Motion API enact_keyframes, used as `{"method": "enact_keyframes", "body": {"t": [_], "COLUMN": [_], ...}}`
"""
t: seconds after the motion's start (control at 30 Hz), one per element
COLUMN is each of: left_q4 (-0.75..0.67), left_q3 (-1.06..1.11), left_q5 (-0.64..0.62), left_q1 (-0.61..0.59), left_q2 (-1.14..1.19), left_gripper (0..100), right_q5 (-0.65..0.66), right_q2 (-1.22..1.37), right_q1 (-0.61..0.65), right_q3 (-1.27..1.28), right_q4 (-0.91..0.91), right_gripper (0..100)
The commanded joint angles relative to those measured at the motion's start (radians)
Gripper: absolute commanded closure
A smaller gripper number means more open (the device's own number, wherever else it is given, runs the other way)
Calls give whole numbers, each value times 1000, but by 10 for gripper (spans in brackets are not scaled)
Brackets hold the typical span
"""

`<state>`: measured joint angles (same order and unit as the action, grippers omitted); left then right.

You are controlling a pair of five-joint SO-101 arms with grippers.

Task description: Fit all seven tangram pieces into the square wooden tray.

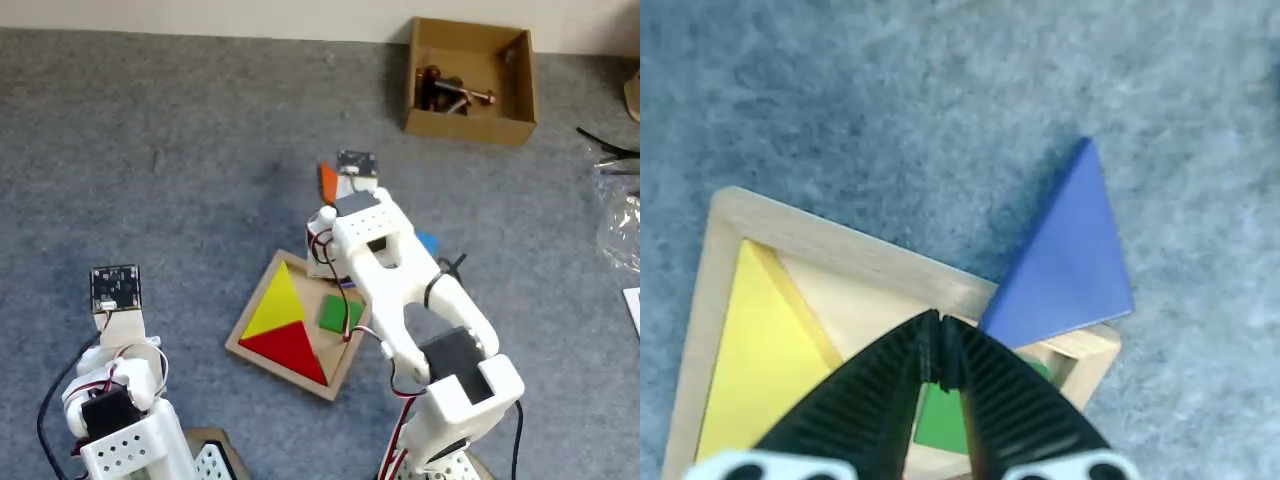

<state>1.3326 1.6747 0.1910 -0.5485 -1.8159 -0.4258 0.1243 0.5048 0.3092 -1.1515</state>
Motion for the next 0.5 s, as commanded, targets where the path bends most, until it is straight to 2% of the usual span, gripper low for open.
{"method": "enact_keyframes", "body": {"t": [0.0, 0.2, 0.47], "left_q4": [5, 5, 5], "left_q3": [21, 21, 21], "left_q5": [-9, -9, -9], "left_q1": [15, 15, 15], "left_q2": [-5, -5, -5], "left_gripper": [995, 995, 995], "right_q5": [15, 17, 21], "right_q2": [-10, -8, -7], "right_q1": [-31, -94, -104], "right_q3": [-4, -1, 1], "right_q4": [21, 19, 15], "right_gripper": [990, 990, 990]}}
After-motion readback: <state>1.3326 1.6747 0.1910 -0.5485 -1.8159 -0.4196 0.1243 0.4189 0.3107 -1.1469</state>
